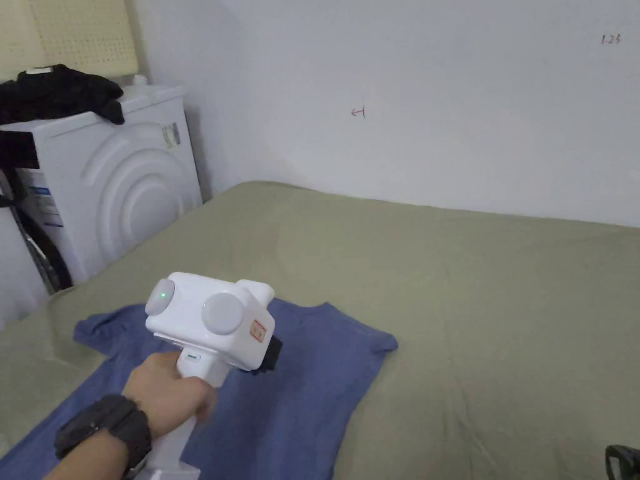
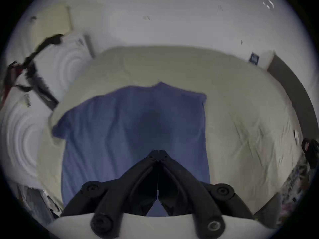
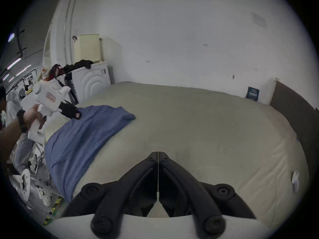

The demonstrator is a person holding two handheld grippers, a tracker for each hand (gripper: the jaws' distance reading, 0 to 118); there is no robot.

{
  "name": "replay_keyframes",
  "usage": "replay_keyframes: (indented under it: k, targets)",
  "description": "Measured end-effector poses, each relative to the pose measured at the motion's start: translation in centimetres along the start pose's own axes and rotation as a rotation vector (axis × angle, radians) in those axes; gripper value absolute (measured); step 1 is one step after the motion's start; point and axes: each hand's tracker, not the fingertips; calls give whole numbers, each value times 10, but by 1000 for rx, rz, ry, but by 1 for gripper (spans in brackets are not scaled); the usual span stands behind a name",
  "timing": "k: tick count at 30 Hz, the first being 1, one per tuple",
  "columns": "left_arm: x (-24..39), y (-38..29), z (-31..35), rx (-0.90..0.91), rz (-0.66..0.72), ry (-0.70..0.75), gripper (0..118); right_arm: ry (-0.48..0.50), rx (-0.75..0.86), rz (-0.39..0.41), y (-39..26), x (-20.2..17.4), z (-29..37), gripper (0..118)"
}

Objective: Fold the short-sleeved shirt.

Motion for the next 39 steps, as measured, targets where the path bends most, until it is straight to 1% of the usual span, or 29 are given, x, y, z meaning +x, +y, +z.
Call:
replay_keyframes:
  k: [2,3,5,8,9,10,11,12,13,15,17,19,20,21,22,23,24,25,26,27,28,29,30,34,35,37,38,39]
  targets:
    - [-1,18,-31,-128,6,-31,0,-17,-23,2,-3,9,-6,3]
    - [2,21,-43,-138,-26,-7,0,-23,-32,3,-4,14,-10,3]
    - [7,30,-62,-206,-70,-51,0,-39,-46,8,-9,20,-15,3]
    - [16,29,-73,-202,-6,-137,0,-31,-66,-16,-16,28,-22,3]
    - [19,28,-75,-191,-12,-110,10,-25,-69,-22,-19,28,-24,3]
    - [22,28,-77,-163,-13,-52,46,-13,-71,-27,-21,30,-26,4]
    - [24,22,-77,-153,-23,-22,101,2,-73,-34,-24,30,-27,4]
    - [25,19,-77,-157,-42,-51,118,9,-82,-33,-25,30,-29,4]
    - [26,19,-75,-150,-38,-97,117,15,-94,-27,-27,28,-31,4]
    - [24,19,-78,-203,-19,-114,117,23,-104,-13,-31,25,-33,4]
    - [29,15,-85,-219,-31,-86,117,46,-111,-22,-34,23,-34,4]
    - [28,12,-97,-235,-19,-25,117,64,-116,-33,-38,20,-33,4]
    - [29,9,-104,-244,6,-15,115,77,-119,-37,-40,19,-33,4]
    - [30,6,-109,-257,32,-14,107,80,-119,-32,-42,18,-33,4]
    - [30,2,-109,-257,57,-34,104,76,-121,-23,-44,16,-32,4]
    - [20,4,-111,-204,80,-42,95,71,-126,-12,-47,16,-31,4]
    - [18,3,-104,-157,88,-42,81,64,-134,-4,-49,15,-30,4]
    - [17,2,-98,-154,93,-83,64,62,-139,-5,-50,15,-28,4]
    - [15,3,-91,-146,64,-81,14,67,-142,-9,-53,16,-26,4]
    - [14,1,-80,-133,48,-73,0,73,-147,-19,-56,17,-24,4]
    - [10,1,-78,-123,45,-87,0,82,-155,-39,-58,17,-23,4]
    - [5,-1,-71,-92,76,-76,0,82,-158,-46,-61,18,-22,4]
    - [0,0,-67,-99,127,-147,0,76,-159,-50,-64,18,-20,4]
    - [5,10,-30,15,120,-129,0,73,-175,-78,-71,24,-11,4]
    - [11,16,-24,-4,105,-137,0,74,-176,-83,-71,26,-8,4]
    - [33,29,-7,-3,-14,-90,0,70,-179,-90,-72,30,-4,4]
    - [49,35,2,32,-95,-49,0,61,-176,-92,-72,32,-2,4]
    - [64,41,7,44,-128,-52,0,54,-171,-99,-72,34,1,4]
